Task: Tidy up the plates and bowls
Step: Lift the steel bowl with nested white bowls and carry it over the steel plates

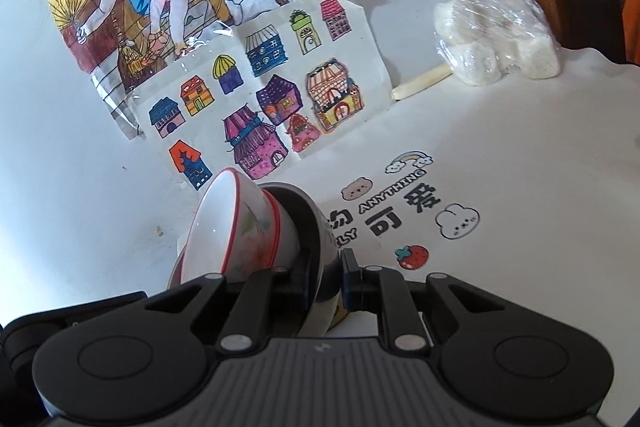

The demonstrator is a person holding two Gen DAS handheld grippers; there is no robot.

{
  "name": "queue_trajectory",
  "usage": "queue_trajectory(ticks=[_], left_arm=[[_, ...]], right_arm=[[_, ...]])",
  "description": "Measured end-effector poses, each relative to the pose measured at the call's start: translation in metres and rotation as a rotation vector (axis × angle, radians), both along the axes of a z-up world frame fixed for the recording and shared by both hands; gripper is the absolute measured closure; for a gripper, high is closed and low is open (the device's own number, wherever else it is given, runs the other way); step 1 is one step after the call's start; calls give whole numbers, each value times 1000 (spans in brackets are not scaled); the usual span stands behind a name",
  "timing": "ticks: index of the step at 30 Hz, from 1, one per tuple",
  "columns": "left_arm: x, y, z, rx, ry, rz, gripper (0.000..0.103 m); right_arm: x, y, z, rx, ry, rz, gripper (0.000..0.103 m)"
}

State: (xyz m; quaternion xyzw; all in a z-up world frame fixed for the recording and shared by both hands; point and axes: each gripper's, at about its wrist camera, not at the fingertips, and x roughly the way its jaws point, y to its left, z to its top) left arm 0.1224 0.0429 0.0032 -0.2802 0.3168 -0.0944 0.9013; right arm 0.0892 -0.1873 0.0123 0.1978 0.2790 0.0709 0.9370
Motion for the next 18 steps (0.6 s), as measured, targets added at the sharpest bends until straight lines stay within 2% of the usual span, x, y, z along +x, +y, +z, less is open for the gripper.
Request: queue_trajectory(ticks=[18], left_arm=[[33,30,-7,-11,15,54,93]], right_arm=[[43,33,-3,-15,21,53,87]])
